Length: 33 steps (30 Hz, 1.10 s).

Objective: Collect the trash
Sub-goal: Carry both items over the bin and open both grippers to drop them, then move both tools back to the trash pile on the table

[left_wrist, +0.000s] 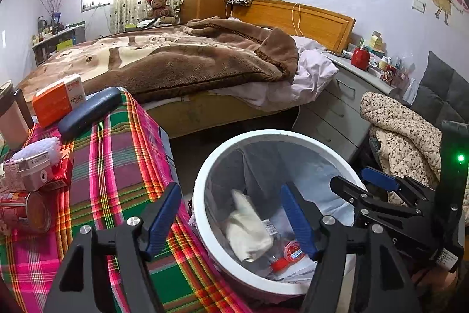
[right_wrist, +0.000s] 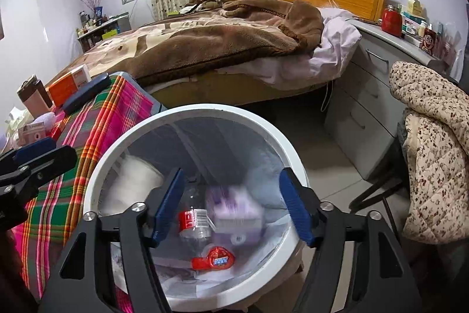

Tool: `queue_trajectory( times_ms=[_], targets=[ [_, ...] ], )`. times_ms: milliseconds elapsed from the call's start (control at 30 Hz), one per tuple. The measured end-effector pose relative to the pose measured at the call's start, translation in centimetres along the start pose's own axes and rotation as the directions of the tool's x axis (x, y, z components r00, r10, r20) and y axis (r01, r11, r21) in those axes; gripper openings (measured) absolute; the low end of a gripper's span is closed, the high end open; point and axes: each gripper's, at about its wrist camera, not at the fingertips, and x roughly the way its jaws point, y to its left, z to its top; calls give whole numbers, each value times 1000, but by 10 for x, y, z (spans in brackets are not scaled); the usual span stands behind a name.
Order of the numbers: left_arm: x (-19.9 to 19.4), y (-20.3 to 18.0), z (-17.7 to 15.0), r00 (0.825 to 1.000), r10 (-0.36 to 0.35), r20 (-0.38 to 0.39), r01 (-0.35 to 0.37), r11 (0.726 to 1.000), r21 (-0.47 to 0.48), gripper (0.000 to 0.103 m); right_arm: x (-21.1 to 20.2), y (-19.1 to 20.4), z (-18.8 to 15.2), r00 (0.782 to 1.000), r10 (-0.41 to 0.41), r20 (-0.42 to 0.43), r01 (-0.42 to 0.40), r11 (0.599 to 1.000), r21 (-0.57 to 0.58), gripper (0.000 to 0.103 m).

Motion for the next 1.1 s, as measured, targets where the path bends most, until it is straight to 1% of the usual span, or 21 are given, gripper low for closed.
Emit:
queue_trajectory(
  times_ms=[100, 233, 400, 500, 633, 900, 1000, 1100],
  targets=[
    [-6, 5, -1, 1000, 13, 11, -12, 1000, -8, 71, -3, 0, 1, 1000, 2, 8, -2, 1000, 1, 73],
    [-18, 15, -2, 1000, 11, 21, -10, 999, -38, 71, -13, 5, 2, 1000, 6, 28, -6, 1000, -7, 73],
    [-35, 26, -5, 998, 48, 37, -46, 998, -47, 71, -12, 15, 5, 999, 24, 43, -23, 1000, -22, 73],
    [-47, 36, -8, 997, 55, 51, -52, 997, -60, 71, -16, 23, 6, 998, 41, 55, -39, 999, -33, 73],
    [-64, 47, -11, 993, 89, 71, -84, 994, -69, 71, -19, 35, 7, 996, 55, 68, -52, 997, -49, 73],
    [-94, 78, -22, 983, 153, 105, -142, 984, -103, 71, -27, 66, 9, 989, 111, 97, -102, 990, -97, 73],
    [-104, 96, -26, 978, 175, 111, -159, 977, -139, 71, -28, 79, 10, 984, 150, 96, -139, 984, -112, 73],
    [-115, 117, -33, 971, 207, 117, -185, 967, -177, 71, -26, 96, 12, 979, 182, 91, -166, 974, -157, 73]
  ],
)
